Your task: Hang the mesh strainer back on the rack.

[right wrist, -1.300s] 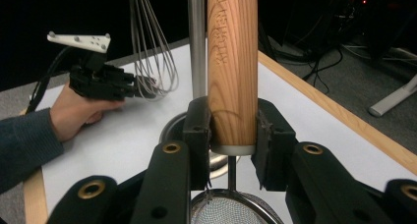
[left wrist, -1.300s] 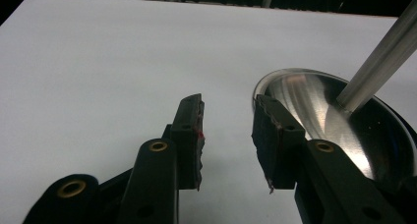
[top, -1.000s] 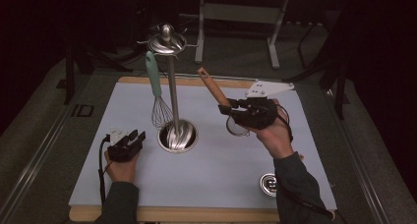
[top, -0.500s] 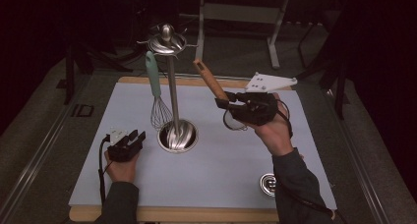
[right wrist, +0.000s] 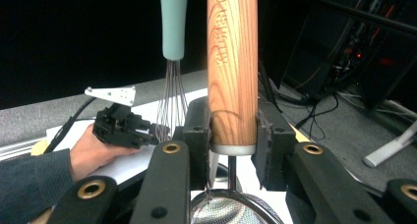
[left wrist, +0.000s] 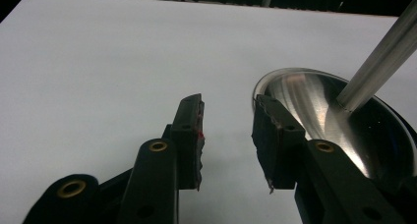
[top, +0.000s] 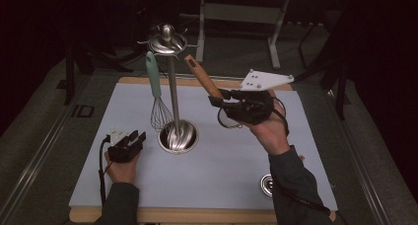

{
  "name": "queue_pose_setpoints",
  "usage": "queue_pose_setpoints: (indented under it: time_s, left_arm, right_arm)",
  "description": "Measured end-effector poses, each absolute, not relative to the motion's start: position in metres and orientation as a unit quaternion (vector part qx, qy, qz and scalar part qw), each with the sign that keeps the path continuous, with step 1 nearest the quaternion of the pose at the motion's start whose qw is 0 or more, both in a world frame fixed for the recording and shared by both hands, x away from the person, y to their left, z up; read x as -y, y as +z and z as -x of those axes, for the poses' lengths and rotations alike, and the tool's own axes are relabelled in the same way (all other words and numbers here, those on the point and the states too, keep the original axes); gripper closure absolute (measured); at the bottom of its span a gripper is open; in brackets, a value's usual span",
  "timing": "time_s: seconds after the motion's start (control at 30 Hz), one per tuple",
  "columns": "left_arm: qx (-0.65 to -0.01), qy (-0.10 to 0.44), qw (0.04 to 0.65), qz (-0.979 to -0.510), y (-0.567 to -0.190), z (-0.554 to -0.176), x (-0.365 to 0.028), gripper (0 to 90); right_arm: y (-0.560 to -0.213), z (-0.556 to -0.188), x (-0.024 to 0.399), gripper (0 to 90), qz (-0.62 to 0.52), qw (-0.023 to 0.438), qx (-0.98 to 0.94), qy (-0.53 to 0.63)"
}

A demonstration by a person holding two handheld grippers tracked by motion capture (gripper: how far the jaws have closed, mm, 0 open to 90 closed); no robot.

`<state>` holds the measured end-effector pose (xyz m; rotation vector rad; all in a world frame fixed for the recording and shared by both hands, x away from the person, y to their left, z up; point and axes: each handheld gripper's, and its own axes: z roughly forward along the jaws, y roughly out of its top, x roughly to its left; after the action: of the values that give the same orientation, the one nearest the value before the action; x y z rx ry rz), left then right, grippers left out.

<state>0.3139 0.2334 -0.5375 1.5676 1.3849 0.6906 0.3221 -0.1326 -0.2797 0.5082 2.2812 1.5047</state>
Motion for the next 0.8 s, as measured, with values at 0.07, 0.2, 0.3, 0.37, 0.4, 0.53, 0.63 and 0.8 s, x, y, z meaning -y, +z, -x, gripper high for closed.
queue_pose_setpoints:
  time_s: [0.07, 0.2, 0.3, 0.37, 0.4, 0.53, 0.63, 0.8]
  left_arm:
    - [-0.56, 0.28, 0.453, -0.635, -0.537, -0.314, -0.234, 64.5]
    - [-0.56, 0.28, 0.453, -0.635, -0.538, -0.314, -0.233, 64.5]
    - [-0.56, 0.28, 0.453, -0.635, -0.538, -0.314, -0.233, 64.5]
    - [-0.56, 0.28, 0.453, -0.635, -0.537, -0.314, -0.233, 64.5]
    - [-0.56, 0.28, 0.453, -0.635, -0.537, -0.314, -0.233, 64.5]
    - [-0.561, 0.278, 0.453, -0.634, -0.537, -0.314, -0.234, 64.4]
    - [-0.561, 0.279, 0.454, -0.634, -0.537, -0.314, -0.234, 64.4]
    - [-0.56, 0.278, 0.454, -0.635, -0.537, -0.314, -0.234, 64.4]
  right_arm:
    - [-0.277, -0.321, 0.13, 71.0, -0.176, 0.179, -0.805, 0.537]
    - [-0.274, -0.318, 0.124, 71.0, -0.166, 0.18, -0.806, 0.54]
    - [-0.275, -0.319, 0.118, 70.9, -0.162, 0.182, -0.811, 0.532]
    - [-0.277, -0.323, 0.115, 70.9, -0.164, 0.184, -0.814, 0.527]
    - [-0.278, -0.325, 0.113, 71.0, -0.166, 0.184, -0.814, 0.525]
    - [-0.284, -0.334, 0.107, 71.0, -0.169, 0.179, -0.817, 0.522]
    - [-0.287, -0.336, 0.1, 71.2, -0.169, 0.177, -0.823, 0.513]
    - [-0.291, -0.343, 0.09, 71.2, -0.174, 0.173, -0.829, 0.502]
